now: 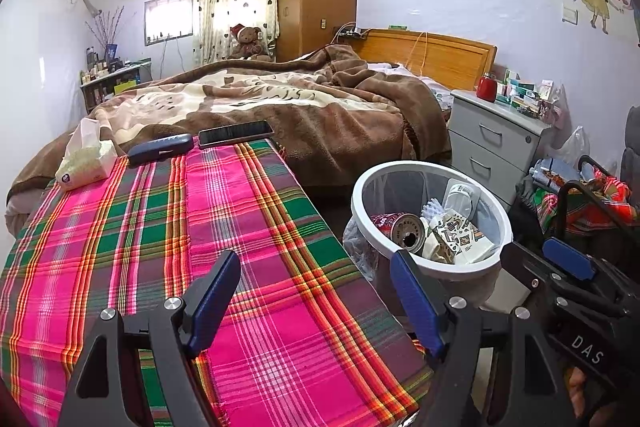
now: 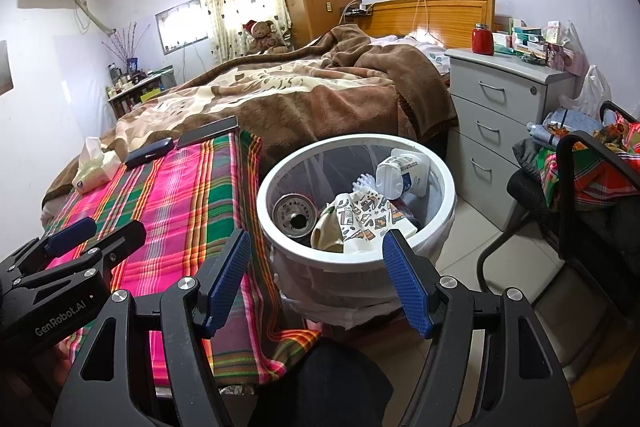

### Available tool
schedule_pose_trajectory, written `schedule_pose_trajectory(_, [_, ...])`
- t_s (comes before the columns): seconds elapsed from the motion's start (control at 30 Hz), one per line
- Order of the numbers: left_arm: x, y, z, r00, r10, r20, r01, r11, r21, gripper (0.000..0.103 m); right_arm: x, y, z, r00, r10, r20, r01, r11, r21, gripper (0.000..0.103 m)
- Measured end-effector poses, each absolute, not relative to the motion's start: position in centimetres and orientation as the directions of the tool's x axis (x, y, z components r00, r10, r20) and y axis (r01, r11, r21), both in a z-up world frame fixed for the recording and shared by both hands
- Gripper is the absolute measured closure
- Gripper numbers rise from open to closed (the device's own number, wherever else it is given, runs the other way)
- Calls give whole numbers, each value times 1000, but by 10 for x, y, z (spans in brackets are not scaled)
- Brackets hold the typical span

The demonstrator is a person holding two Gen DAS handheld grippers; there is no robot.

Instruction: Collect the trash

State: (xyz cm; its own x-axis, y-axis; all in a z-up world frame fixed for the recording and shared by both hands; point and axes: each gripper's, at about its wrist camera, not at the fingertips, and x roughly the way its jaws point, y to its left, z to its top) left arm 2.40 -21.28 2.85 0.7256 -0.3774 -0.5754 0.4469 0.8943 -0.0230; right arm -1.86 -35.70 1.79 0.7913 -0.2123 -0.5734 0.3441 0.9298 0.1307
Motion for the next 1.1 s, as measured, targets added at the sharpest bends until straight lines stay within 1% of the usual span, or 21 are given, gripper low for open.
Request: schedule_pose_trajectory(1.1, [21, -213, 27, 726, -385, -570, 454, 890, -23, 26, -20, -357, 18, 788, -214, -577, 348, 928, 131, 33])
